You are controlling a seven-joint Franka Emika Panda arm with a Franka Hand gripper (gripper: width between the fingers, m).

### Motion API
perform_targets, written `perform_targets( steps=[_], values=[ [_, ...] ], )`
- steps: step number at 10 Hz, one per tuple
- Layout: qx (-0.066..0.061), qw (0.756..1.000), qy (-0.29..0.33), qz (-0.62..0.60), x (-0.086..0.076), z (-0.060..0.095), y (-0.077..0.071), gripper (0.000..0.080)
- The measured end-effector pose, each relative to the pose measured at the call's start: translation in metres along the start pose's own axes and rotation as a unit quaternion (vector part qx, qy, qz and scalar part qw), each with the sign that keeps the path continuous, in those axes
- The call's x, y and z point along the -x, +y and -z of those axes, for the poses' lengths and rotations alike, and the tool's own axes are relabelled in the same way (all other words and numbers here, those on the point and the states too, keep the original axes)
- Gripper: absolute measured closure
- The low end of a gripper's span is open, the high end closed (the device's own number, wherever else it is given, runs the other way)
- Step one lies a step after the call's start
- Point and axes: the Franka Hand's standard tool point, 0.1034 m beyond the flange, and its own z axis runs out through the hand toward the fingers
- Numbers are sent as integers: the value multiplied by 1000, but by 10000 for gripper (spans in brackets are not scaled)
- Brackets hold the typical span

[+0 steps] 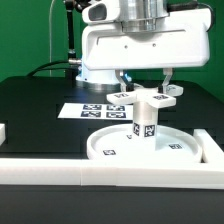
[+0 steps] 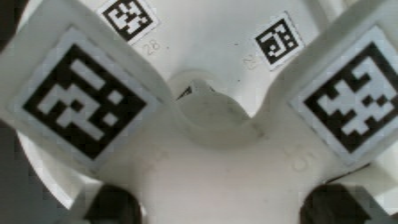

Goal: Assemble round table

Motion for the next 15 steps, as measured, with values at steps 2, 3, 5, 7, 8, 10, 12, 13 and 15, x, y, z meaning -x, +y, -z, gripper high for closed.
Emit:
perform_targets(
  steps=[2, 3, 5, 7, 8, 10, 12, 13, 15],
  values=[
    [-4, 995, -4, -101, 1, -1, 0, 354],
    [-4, 990, -4, -142, 2, -1, 0, 354],
    [-5, 971, -3, -238, 2, -1, -2, 354],
    [-10, 943, -8, -334, 2, -1, -2, 354],
    [-11, 935, -9, -355, 2, -1, -2, 354],
    [-15, 920, -12, -391, 1, -1, -2, 354],
    [-17, 895, -15, -445, 1, -1, -3, 354],
    [-19, 878, -16, -477, 1, 0, -4, 354],
    [-23, 847, -16, -531, -1, 0, -4, 354]
  ],
)
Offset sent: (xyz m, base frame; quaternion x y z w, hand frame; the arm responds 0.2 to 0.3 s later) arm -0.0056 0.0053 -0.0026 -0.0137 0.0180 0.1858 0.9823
